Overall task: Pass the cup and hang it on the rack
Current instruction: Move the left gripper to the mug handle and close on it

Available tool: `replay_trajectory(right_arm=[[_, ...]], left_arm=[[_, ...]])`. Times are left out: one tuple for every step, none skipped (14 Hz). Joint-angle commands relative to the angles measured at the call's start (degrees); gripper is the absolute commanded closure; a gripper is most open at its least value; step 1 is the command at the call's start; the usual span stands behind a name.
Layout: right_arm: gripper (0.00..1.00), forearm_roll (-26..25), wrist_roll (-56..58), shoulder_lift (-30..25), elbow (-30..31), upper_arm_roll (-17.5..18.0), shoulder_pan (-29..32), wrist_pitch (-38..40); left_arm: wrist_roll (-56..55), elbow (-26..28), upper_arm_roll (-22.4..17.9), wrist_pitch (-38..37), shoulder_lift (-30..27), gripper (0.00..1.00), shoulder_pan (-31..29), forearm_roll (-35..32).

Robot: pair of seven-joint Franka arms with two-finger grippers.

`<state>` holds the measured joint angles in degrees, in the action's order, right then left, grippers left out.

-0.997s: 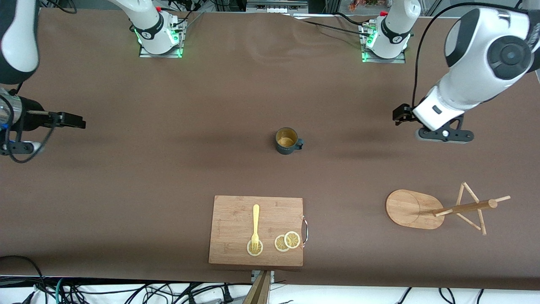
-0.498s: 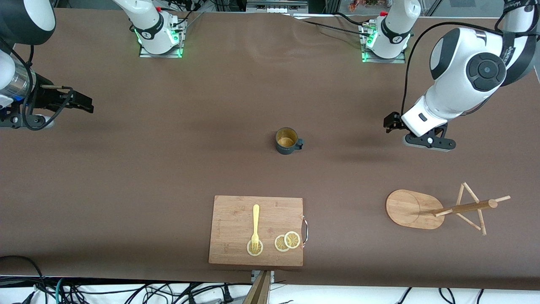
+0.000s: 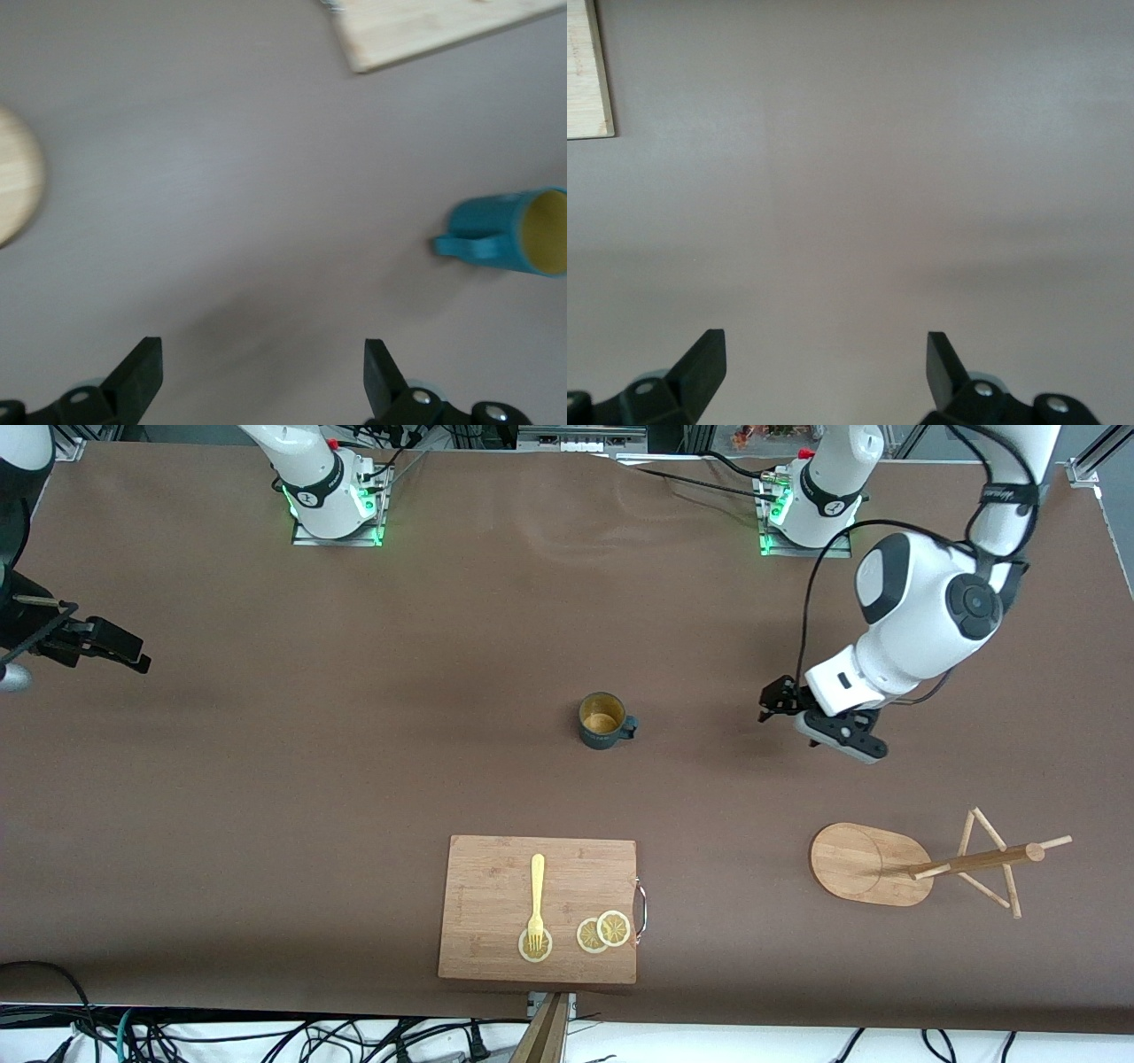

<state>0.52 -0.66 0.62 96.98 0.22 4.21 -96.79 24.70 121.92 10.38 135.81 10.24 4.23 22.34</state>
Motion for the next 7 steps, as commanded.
replay_trajectory(right_arm=[[0.00, 0.7, -0.4, -0.9, 0.1, -0.5, -0.9, 3.1], [0.00, 0.6, -0.2, -0.8, -0.3, -0.4, -1.0, 3.7], [0.00, 0.4, -0.3, -0.8, -0.3, -0.1, -1.0, 3.6], [0.00, 0.4, -0.7, -0.8, -0.4, 0.2, -1.0, 3.5], [0.00, 1.0, -0.7, -0.8, -0.4, 0.1, -1.0, 3.0], [0.00, 1.1, -0.8, -0.7, -0.3, 0.1, -1.0, 2.5], [0.00, 1.1, -0.8, -0.7, -0.3, 0.0, -1.0, 2.8]], left_arm=[[15.9, -0.8, 5.2, 1.5, 5.2, 0.00, -3.8, 11.4], [22.4, -0.9, 6.4, 1.6, 7.0, 0.00, -4.8, 14.5], [28.8, -1.0, 7.3, 1.6, 8.2, 0.00, -5.5, 17.4], [35.2, -1.0, 8.0, 1.6, 8.9, 0.00, -6.0, 19.3], [42.2, -1.0, 8.6, 1.6, 9.4, 0.00, -6.1, 20.4], [49.0, -1.1, 8.7, 1.5, 9.9, 0.00, -6.3, 22.1], [55.0, -1.1, 9.4, 1.2, 10.8, 0.00, -7.7, 24.9]])
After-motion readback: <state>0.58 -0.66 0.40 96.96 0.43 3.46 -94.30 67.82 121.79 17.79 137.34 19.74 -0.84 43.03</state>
